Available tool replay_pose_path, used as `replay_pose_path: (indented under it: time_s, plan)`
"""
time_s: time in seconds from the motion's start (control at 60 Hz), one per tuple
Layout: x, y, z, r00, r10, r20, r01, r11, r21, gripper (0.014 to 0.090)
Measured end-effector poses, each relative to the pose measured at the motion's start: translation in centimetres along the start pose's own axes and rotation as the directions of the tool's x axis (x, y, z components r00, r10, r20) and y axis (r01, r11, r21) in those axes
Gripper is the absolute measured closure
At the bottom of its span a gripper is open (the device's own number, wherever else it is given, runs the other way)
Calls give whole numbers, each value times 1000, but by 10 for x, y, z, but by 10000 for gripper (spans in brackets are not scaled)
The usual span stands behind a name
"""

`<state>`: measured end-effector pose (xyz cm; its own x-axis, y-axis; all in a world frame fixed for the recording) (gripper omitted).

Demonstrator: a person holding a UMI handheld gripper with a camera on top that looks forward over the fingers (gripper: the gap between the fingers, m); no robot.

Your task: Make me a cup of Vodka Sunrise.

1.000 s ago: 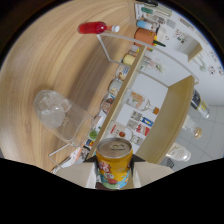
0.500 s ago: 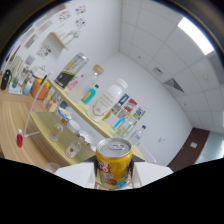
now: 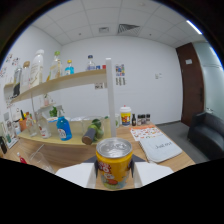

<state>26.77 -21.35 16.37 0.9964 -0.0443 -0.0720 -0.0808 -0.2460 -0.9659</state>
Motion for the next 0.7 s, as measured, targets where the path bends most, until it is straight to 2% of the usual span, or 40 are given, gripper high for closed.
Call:
replay_pose_path:
  time_s: [0.167,0.367,0.7]
  plan:
    - [16,58,23,999,32,1,-32,994,-106,528]
    - [15,100,33,999,43,18,-39,983,-178,532]
    - [13,116,28,1000,1,8,1,979,-206,521]
